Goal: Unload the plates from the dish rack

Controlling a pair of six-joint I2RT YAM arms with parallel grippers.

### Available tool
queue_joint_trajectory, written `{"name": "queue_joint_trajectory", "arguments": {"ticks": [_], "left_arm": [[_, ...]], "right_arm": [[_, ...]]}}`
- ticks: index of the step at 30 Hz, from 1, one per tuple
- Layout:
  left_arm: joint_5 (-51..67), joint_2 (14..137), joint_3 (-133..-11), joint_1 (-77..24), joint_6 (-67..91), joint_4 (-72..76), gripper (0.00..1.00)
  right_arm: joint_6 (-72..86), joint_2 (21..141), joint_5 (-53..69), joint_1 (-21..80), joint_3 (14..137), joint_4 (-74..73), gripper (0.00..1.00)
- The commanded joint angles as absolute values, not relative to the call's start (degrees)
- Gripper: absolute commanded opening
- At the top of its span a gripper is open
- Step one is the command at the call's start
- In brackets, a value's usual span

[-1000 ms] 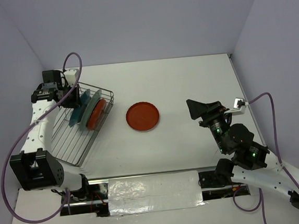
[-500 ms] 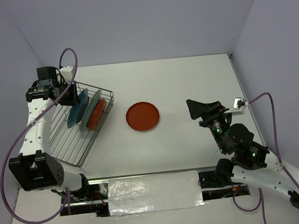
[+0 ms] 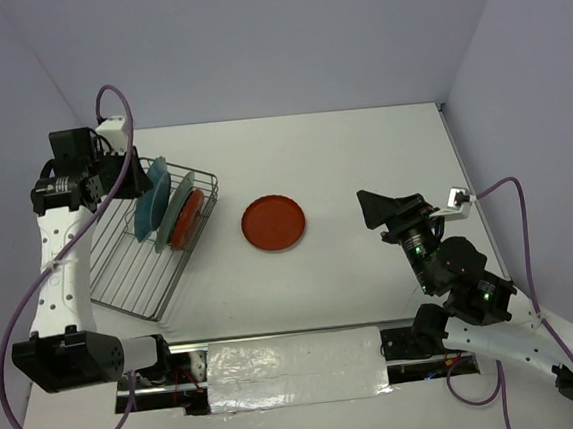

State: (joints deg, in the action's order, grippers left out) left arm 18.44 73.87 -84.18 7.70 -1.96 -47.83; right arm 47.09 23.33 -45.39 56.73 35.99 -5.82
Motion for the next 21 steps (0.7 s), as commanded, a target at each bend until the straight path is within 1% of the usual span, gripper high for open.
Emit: {"name": "queue_joint_trajectory", "arguments": {"ticks": [1,6,15,18,20,21], "left_arm": [[23.5,70.4,-88.5,7.9,-0.4,-41.4,0.00],[25.1,68.4,-91.0,7.9,2.5,-41.2,0.00],[25.8,68.1,-103.3,7.8,2.6,-43.1,0.00],[24.3,67.2,-103.2,7.1,2.5,-42.1,0.00],[22.7,65.8,-101.4,5.2,2.9,-38.5,0.00],[21.5,64.9,-100.0,2.3,2.9,-37.4,0.00]], "right_arm": [[47.5,23.0,-45.6,56.5,35.9,-3.8,0.91],[47.5,23.1,-45.5,56.5,35.9,-3.9,0.91],[47.5,24.9,-45.4,56.5,36.6,-4.0,0.90],[47.5,25.9,-45.2,56.5,37.0,-4.2,0.91],[47.5,26.6,-45.3,56.6,37.1,-4.2,0.91],[47.5,26.9,-45.1,56.5,37.4,-4.5,0.91]]}}
